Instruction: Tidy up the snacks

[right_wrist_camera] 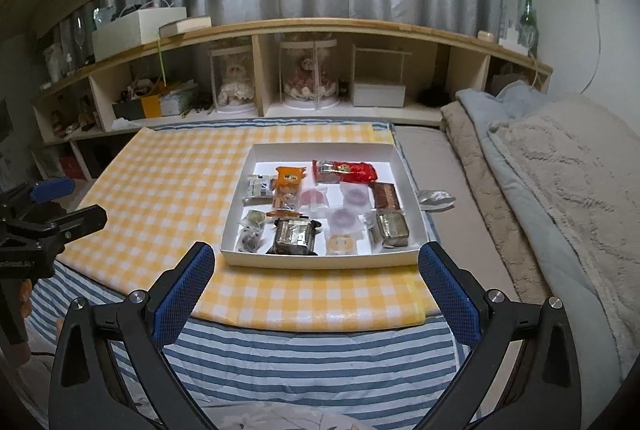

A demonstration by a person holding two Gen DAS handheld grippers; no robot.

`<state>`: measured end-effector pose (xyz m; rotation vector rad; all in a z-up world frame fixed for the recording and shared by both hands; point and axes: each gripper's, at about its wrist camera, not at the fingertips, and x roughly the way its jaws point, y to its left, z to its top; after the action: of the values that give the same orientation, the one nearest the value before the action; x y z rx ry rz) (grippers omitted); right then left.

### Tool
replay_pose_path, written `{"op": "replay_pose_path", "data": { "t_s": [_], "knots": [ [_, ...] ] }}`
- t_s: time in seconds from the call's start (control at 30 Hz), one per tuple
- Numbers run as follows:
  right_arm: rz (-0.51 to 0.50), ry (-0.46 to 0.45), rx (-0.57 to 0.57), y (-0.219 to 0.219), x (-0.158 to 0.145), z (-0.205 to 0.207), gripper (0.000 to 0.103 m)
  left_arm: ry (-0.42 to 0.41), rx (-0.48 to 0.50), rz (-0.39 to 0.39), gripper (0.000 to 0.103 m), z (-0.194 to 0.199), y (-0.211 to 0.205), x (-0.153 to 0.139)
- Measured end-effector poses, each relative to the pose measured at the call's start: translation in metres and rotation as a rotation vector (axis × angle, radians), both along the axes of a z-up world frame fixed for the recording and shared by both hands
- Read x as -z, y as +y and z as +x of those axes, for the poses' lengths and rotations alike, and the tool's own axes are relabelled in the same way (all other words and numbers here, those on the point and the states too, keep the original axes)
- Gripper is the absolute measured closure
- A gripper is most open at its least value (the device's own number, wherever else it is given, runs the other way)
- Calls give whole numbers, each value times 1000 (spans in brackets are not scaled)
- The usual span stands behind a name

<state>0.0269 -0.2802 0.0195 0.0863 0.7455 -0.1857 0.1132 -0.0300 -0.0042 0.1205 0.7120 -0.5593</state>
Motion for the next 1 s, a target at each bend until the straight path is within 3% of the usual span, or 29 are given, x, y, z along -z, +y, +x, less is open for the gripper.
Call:
{"op": "replay_pose_path", "data": {
  "t_s": [0.3,1.0],
  "knots": [
    [-39,-23,16,6,7,-13,0,-55,5,8,0,-12,0,6],
    [-41,-34,38,8,14,-19,0,-52,1,23,0,-13,-1,18]
  ]
}}
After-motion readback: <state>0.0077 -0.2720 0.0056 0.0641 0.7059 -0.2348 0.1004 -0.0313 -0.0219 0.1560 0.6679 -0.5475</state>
